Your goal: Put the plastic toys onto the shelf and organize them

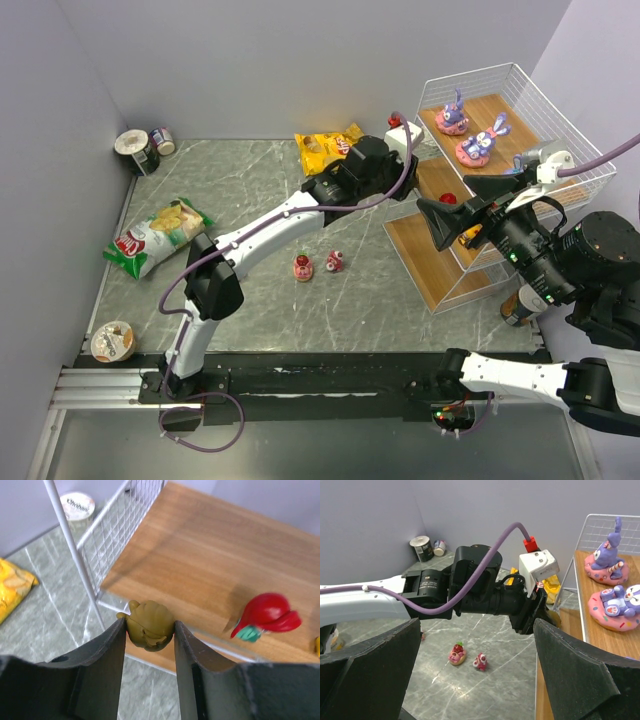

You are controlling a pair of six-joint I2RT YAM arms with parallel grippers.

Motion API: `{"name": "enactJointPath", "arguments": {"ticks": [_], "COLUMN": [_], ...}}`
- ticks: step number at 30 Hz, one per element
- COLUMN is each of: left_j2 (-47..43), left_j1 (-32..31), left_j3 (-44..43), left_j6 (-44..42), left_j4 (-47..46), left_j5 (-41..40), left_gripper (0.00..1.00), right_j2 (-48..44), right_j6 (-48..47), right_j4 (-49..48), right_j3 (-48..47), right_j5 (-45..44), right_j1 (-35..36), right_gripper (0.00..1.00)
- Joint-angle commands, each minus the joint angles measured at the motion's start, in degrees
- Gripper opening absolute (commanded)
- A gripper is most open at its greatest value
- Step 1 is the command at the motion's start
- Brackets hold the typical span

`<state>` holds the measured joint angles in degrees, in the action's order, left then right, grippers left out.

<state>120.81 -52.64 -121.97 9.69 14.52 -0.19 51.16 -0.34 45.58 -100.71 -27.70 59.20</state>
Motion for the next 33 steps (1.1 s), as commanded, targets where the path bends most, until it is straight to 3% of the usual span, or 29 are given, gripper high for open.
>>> {"name": "enactJointPath", "arguments": {"ticks": [1, 33], "left_j2": [-0.5, 5.8], "left_j1": [-0.1, -0.1], "left_j3": [-2.0, -8.5], "left_j6": [-1.1, -2.1], "left_j4": [-6.2, -5.0], "left_j5": [1.1, 6.4], "left_gripper": [0.16, 0.3], "right_j2": [-0.5, -3.8], "right_j6": [-2.1, -1.8], "right_j4": [-3.5, -4.9], "right_j3": [0.5, 4.1], "right_j5": [-1.2, -2.0], "right_j1": [-0.2, -0.2], "right_gripper": [1.0, 1.0]}}
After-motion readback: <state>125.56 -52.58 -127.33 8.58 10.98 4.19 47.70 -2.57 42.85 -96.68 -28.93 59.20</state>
